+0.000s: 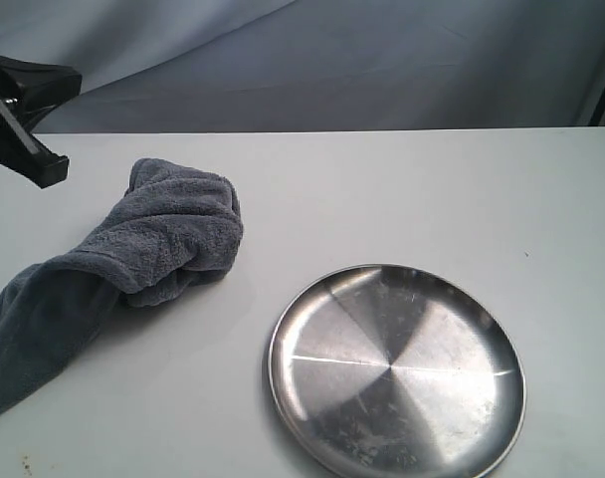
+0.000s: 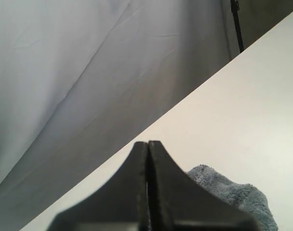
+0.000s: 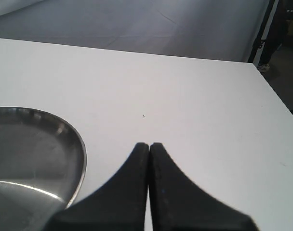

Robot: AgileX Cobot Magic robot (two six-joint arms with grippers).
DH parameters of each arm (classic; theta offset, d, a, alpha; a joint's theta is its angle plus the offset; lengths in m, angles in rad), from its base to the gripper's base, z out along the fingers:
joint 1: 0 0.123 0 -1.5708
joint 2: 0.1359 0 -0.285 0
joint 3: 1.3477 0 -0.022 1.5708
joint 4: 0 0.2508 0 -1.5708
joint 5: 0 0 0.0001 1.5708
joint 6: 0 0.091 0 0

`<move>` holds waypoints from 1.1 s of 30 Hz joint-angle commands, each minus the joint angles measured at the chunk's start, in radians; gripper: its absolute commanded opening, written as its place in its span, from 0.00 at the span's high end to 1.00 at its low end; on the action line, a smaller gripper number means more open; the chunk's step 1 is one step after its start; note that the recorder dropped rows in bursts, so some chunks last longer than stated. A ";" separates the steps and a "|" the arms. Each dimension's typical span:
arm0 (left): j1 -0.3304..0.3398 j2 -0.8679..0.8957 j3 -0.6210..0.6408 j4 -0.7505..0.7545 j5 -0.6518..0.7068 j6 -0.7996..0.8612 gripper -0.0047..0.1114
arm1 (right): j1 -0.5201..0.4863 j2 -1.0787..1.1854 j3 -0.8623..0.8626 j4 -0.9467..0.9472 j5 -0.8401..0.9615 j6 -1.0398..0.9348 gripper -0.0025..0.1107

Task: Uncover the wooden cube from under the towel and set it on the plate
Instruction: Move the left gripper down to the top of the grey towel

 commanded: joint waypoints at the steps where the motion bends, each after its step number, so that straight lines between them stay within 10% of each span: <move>1: -0.003 0.003 -0.009 0.004 0.004 -0.043 0.96 | 0.002 -0.006 0.004 0.005 -0.009 -0.003 0.98; 8: -0.026 0.003 -0.009 0.004 0.134 -0.198 0.96 | 0.002 -0.006 0.004 0.005 -0.009 -0.003 0.98; 26: -0.333 0.119 -0.082 -0.114 0.654 -0.191 0.96 | 0.002 -0.006 0.004 0.005 -0.009 -0.003 0.98; 33: -0.365 0.172 -0.135 -0.432 0.801 0.170 0.96 | 0.002 -0.006 0.004 0.005 -0.009 -0.003 0.98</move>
